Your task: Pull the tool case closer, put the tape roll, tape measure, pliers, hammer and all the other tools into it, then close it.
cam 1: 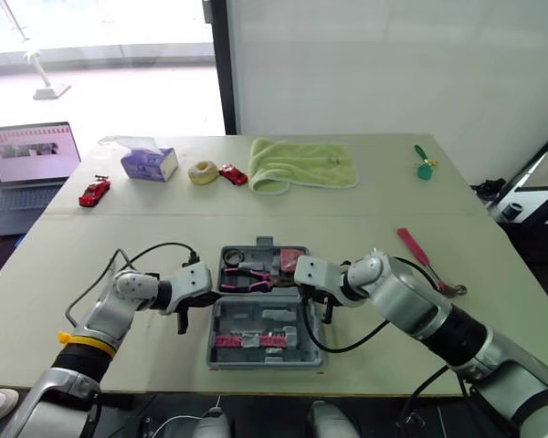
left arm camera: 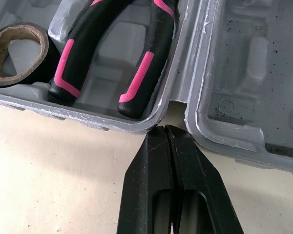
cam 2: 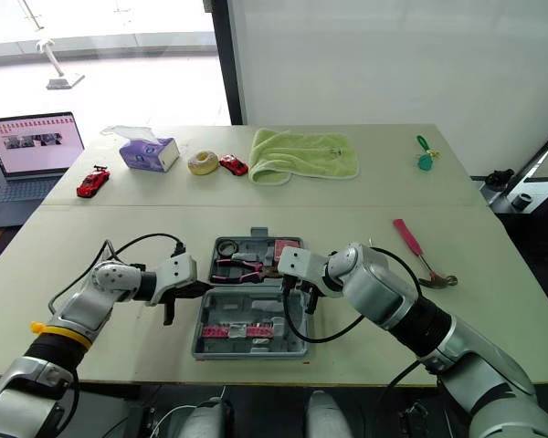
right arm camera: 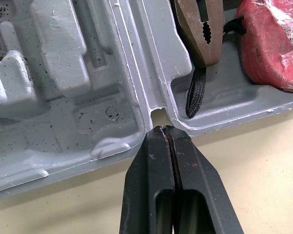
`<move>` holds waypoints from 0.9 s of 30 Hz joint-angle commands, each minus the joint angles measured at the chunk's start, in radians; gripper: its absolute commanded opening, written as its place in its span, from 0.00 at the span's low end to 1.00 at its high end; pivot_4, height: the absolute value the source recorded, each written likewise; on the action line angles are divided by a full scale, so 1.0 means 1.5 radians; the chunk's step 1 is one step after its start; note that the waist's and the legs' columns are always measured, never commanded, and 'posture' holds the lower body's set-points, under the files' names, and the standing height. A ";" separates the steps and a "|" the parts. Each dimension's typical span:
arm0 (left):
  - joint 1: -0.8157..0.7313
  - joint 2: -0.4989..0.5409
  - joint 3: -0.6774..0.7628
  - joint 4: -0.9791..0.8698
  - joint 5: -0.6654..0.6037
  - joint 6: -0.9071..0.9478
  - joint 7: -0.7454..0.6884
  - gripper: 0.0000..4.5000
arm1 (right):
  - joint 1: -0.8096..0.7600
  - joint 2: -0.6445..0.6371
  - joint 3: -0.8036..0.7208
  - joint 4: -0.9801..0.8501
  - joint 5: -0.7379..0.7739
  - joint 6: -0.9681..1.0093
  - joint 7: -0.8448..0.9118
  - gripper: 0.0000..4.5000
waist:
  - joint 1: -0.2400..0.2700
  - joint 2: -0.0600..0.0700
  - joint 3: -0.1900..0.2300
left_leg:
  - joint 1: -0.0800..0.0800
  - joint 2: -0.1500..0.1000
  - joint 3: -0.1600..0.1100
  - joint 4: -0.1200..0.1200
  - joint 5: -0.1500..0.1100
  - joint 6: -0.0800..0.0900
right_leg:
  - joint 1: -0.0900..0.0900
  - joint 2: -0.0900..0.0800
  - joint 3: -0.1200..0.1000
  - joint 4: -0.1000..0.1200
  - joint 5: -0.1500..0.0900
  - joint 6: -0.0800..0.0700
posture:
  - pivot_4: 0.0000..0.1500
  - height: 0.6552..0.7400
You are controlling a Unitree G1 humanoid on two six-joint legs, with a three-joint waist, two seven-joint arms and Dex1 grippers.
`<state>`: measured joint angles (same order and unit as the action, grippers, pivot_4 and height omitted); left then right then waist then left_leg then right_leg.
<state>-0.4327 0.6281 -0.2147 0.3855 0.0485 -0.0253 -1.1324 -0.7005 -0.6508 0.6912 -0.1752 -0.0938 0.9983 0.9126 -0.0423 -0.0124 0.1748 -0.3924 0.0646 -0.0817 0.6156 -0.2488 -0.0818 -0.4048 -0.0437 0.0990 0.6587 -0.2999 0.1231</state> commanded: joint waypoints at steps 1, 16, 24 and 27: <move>-0.019 0.006 0.005 -0.029 -0.009 -0.004 -0.004 0.02 | 0.002 -0.009 -0.006 -0.027 -0.001 0.001 0.008 0.00 | 0.000 0.000 0.000 | 0.000 0.000 0.000 0.000 0.000 0.000 | 0.000 0.000 0.000 0.000 0.000 0.000 | 1.00 1.00; 0.055 0.143 0.150 -0.004 -0.120 -0.020 -0.044 0.02 | 0.151 -0.146 -0.304 -0.149 0.126 -0.056 0.054 0.00 | -0.001 -0.001 0.002 | -0.001 0.000 0.000 0.000 0.000 0.000 | -0.001 0.000 0.000 0.000 0.000 0.000 | 1.00 1.00; 0.199 0.243 0.370 0.099 -0.224 -0.043 -0.051 0.21 | 0.468 -0.160 -0.795 -0.147 0.264 -0.181 0.125 0.06 | -0.001 -0.002 0.004 | 0.000 0.000 0.000 -0.001 0.000 0.000 | 0.000 -0.001 -0.001 0.000 -0.001 0.000 | 1.00 1.00; 0.264 0.264 0.442 0.150 -0.247 -0.055 -0.048 0.52 | 0.563 -0.141 -0.947 -0.060 0.290 -0.230 0.144 0.28 | -0.002 -0.003 0.004 | 0.001 0.000 0.001 -0.001 0.000 0.000 | 0.000 -0.001 0.000 -0.001 -0.001 0.000 | 1.00 1.00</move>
<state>-0.0542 0.9994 0.3672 0.5803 -0.2830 -0.0888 -1.2113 0.1200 -0.8748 -0.5908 -0.3173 0.3142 0.7042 1.1134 -0.0453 -0.0173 0.1815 -0.3915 0.0649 -0.0802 0.6135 -0.2491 -0.0815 -0.4042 -0.0446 0.0987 0.6570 -0.3010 0.1231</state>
